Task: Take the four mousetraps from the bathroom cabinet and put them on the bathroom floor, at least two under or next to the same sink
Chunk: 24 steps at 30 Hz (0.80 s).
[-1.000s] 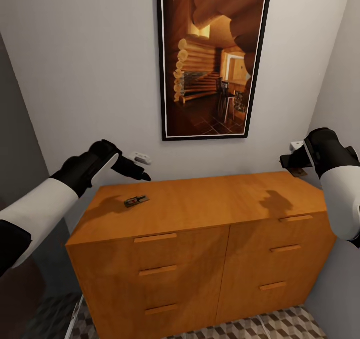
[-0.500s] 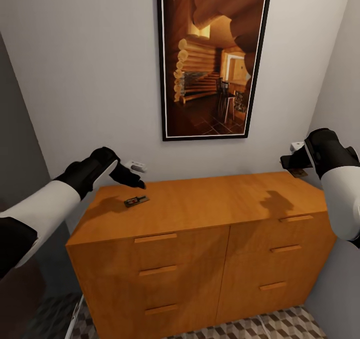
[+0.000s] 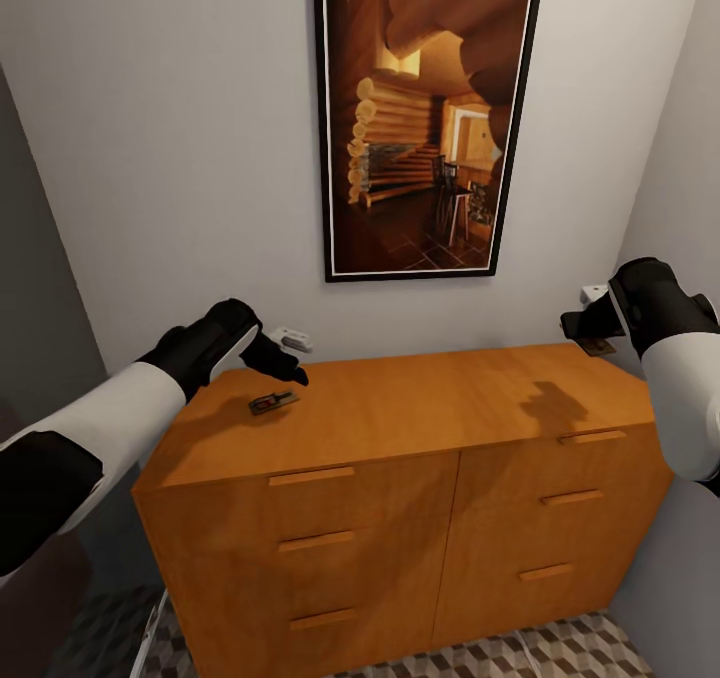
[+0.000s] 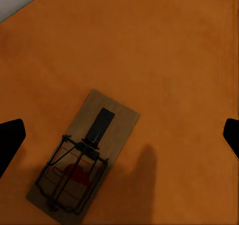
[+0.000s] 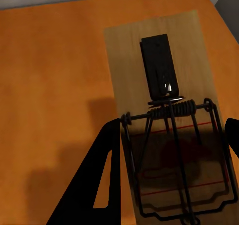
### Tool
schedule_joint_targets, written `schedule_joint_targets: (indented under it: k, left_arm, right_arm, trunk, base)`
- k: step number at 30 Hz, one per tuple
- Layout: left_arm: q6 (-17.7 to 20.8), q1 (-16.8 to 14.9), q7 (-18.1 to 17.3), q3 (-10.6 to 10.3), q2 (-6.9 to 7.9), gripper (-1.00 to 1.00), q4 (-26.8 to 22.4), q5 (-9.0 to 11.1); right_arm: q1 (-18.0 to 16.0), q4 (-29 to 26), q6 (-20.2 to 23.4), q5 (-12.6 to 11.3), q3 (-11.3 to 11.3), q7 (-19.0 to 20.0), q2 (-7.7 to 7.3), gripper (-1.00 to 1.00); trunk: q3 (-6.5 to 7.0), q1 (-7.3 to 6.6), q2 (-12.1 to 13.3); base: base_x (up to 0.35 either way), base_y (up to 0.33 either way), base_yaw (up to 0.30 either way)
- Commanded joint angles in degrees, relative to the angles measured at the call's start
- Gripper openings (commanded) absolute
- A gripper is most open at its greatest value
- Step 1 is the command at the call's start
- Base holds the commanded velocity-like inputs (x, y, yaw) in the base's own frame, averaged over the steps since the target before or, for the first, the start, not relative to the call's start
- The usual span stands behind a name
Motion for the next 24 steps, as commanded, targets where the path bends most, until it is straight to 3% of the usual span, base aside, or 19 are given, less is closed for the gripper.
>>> schedule_joint_targets:
  k: [1, 11, 19, 24]
  left_arm:
    - [0.1, -0.1, -0.2, -0.3, 0.04, 1.0, -0.1, 0.0]
    - [0.1, -0.1, -0.1, -0.6, 0.54, 1.0, 0.5, -0.1]
    - [0.1, -0.1, -0.4, -3.7, 1.17, 1.0, 1.0, -0.1]
    - [-0.3, -0.1, -5.2, -4.6, 3.31, 1.0, 1.0, -0.2]
  right_arm:
    - [0.0, -0.1, 0.2, 0.5, -0.3, 0.5, 0.03, -1.0]
    - [-0.1, 0.0, 0.2, 0.5, -0.3, 0.5, 0.02, -1.0]
    - [-0.1, 0.0, 0.2, 0.5, -0.3, 0.5, 0.01, -1.0]
    - [-0.1, 0.0, 0.2, 0.5, -0.3, 0.5, 0.01, -1.0]
  trunk:
    - [-0.07, 0.0, 0.0]
    - [-0.07, 0.0, 0.0]
    - [-0.07, 0.0, 0.0]
    - [-0.07, 0.0, 0.0]
  base:
    - [0.0, 0.0, 0.0]
    - [0.0, 0.0, 0.0]
    - [0.0, 0.0, 0.0]
    - [0.0, 0.0, 0.0]
